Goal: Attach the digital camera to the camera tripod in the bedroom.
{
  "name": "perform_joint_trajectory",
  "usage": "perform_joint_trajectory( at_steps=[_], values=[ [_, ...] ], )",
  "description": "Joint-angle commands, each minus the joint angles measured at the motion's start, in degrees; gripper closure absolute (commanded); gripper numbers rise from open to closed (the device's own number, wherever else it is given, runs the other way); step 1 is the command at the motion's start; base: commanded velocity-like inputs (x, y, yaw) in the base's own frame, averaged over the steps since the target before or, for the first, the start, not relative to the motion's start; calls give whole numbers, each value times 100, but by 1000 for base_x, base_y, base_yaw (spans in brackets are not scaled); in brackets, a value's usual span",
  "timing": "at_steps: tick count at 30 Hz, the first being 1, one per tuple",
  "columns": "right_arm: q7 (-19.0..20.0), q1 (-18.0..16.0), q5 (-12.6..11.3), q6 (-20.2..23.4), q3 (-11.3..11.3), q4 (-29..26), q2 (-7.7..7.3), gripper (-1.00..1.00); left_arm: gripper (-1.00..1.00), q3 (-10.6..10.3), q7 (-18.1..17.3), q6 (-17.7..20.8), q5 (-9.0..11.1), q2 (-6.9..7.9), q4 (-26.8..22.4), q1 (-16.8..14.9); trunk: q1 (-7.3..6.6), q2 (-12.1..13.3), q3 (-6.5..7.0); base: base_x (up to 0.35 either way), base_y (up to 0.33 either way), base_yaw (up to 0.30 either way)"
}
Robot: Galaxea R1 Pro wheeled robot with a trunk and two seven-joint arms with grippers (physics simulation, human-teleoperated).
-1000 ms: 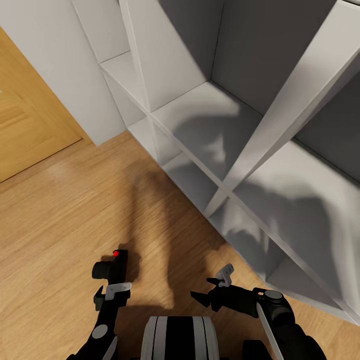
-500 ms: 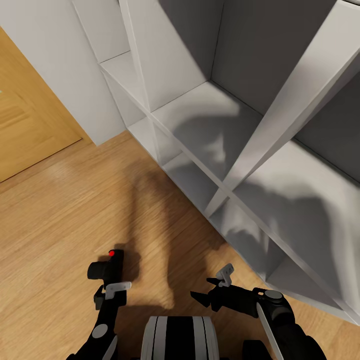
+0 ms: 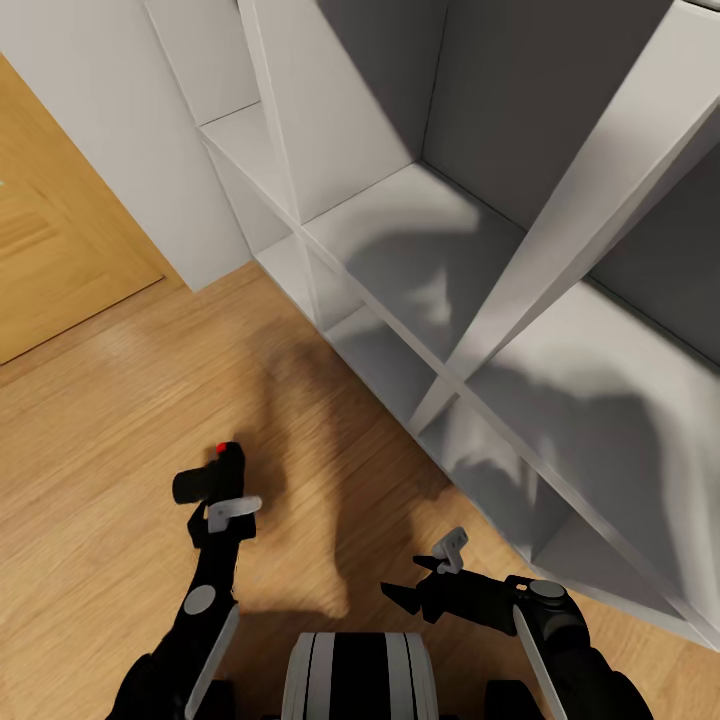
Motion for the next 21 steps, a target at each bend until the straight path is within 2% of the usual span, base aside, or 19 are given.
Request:
perform_joint_trajectory(
  at_steps=[1,3,7,19,21],
  values=[
    [28,-2,36,21,1,-7,-2,-100,100,-13,42,140,6,2,-137,2,0,-1,-3,0,0,0],
    [28,-2,37,21,1,-8,-2,-100,100,-18,37,751,17,-6,-462,7,0,-1,-3,0,0,0],
    [28,-2,37,21,1,-6,-2,-100,100,-19,35,1004,37,-4,-560,9,0,-1,-3,0,0,0],
    [28,-2,37,21,1,-6,-2,-100,100,-20,44,1126,26,-11,-608,10,0,-1,-3,0,0,0],
    [28,-2,37,21,1,-7,-2,-100,100,-20,41,1128,23,-11,-619,10,-5,2,41,0,0,0]
  ],
)
